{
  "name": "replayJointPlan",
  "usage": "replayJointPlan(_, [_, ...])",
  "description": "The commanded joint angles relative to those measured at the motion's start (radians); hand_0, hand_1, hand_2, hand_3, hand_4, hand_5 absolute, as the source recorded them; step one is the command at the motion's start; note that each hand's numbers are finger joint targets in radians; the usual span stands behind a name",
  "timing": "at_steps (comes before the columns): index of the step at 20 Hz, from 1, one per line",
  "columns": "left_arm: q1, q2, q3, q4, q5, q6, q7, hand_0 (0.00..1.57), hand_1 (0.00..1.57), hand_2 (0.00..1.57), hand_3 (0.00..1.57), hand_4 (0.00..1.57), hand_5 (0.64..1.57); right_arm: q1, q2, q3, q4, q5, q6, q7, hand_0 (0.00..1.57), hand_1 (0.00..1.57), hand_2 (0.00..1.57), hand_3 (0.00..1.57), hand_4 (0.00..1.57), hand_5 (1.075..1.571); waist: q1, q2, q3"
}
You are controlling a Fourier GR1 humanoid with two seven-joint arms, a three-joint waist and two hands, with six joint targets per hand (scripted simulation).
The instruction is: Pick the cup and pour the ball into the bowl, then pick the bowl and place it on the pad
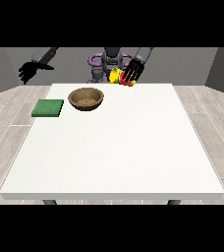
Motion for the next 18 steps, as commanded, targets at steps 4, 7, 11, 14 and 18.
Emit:
replayJointPlan(4, [-0.048, -0.033, -0.147, -0.020, -0.203, -0.018, 0.218, 0.94, 0.94, 1.57, 1.57, 0.91, 1.571, 0.007, 0.010, 0.019, 0.051, 0.021, 0.024, -0.051, 0.00, 0.00, 0.00, 0.00, 0.00, 1.547, -0.033, -0.003, -0.0002])
replayJointPlan(7, [-0.107, -0.034, -0.160, -0.044, -0.238, -0.090, 0.281, 0.58, 0.58, 1.57, 1.54, 0.88, 1.571, -0.082, -0.029, 0.014, 0.052, 0.016, 0.012, -0.011, 0.00, 0.00, 0.00, 0.00, 0.00, 1.548, -0.027, 0.037, -0.0007])
replayJointPlan(11, [-0.120, -0.034, -0.248, -0.070, -0.322, -0.121, 0.346, 0.54, 0.54, 1.57, 1.57, 0.90, 1.571, -0.139, -0.062, 0.005, 0.080, 0.015, -0.008, 0.031, 0.00, 0.00, 0.00, 0.16, 0.00, 1.533, -0.014, 0.044, -0.0006])
replayJointPlan(14, [-0.118, -0.034, -0.307, -0.064, -0.395, -0.117, 0.394, 0.46, 0.46, 1.57, 1.57, 0.89, 1.571, -0.192, -0.011, 0.037, 0.060, 0.034, -0.069, 0.071, 0.00, 0.00, 0.00, 0.27, 0.00, 1.530, -0.030, 0.053, -0.0010])
replayJointPlan(18, [-0.114, -0.034, -0.324, -0.057, -0.457, -0.151, 0.402, 0.28, 0.28, 1.57, 1.57, 0.86, 1.570, -0.218, 0.023, 0.058, 0.040, 0.035, -0.084, 0.089, 0.00, 0.00, 0.00, 0.30, 0.00, 1.528, -0.047, 0.056, -0.0013])
